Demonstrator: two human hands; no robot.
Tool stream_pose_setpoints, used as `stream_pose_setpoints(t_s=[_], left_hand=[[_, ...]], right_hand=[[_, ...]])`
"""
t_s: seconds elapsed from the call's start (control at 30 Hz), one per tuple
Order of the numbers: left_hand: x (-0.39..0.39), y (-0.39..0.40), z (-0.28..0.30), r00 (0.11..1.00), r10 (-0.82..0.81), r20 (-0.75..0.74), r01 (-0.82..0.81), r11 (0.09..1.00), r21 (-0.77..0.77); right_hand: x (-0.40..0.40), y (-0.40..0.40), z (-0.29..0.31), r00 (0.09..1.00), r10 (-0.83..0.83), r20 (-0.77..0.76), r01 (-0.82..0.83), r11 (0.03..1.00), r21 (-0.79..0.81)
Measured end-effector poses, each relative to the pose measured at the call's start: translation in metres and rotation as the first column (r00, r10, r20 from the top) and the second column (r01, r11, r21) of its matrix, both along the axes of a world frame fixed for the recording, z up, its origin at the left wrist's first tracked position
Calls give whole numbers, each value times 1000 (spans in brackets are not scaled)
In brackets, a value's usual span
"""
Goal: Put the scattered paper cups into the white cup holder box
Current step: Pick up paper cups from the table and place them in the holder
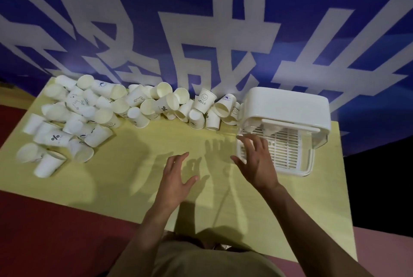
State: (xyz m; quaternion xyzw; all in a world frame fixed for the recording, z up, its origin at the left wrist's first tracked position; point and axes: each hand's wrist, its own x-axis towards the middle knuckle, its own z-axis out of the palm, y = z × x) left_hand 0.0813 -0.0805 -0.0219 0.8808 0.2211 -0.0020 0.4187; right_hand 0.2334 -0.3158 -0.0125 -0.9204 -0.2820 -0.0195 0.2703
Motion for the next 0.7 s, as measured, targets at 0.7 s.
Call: stream_pose_setpoints(t_s=[0.7], left_hand=[[-118, 363, 1, 922, 369, 117, -374, 927, 23]], right_hand=[[-91, 397, 8, 950, 278, -144, -287, 957, -49]])
